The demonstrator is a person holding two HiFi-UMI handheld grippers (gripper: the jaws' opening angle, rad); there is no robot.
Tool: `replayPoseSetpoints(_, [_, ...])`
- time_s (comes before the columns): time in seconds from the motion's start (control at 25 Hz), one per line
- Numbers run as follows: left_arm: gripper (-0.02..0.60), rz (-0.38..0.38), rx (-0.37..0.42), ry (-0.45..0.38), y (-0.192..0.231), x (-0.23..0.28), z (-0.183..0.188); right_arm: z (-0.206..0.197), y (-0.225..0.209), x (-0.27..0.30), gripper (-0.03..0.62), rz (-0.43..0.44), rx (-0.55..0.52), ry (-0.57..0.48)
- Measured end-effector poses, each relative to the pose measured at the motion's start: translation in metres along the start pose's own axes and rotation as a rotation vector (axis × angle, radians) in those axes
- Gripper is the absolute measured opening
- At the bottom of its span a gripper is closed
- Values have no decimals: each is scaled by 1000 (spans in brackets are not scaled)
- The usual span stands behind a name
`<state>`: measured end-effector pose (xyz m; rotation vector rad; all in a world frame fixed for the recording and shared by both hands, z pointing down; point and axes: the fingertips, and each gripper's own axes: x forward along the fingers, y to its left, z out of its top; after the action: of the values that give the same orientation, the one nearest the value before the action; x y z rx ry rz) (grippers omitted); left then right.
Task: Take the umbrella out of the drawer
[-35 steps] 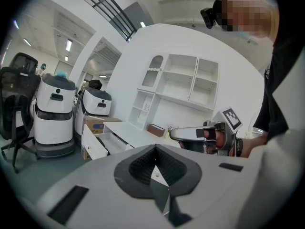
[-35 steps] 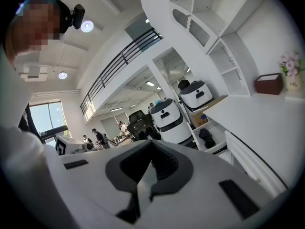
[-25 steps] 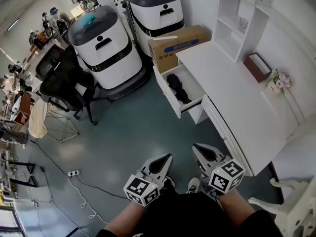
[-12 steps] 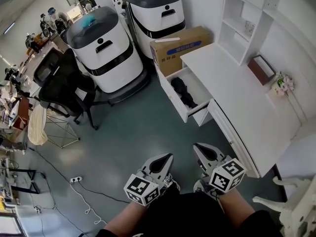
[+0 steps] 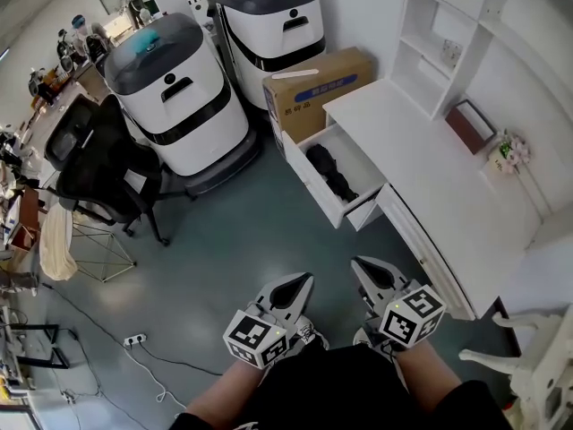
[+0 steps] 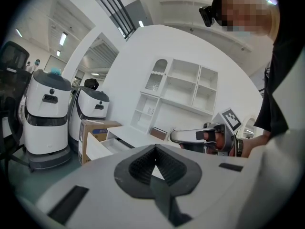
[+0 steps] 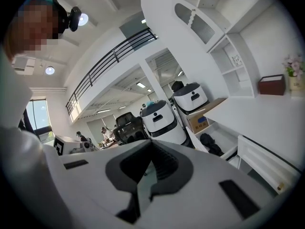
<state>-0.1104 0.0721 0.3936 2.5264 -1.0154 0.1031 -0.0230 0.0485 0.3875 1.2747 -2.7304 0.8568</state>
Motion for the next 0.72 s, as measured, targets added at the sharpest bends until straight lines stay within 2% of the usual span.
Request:
replayPoseSetpoints(0.4, [-3, -38, 17, -7, 32, -8, 14, 6, 10, 31, 2, -39, -12, -15])
replayPoseSetpoints(0.72, [-3, -15, 3, -23, 47, -15, 18, 11, 15, 51, 2, -29, -19, -2])
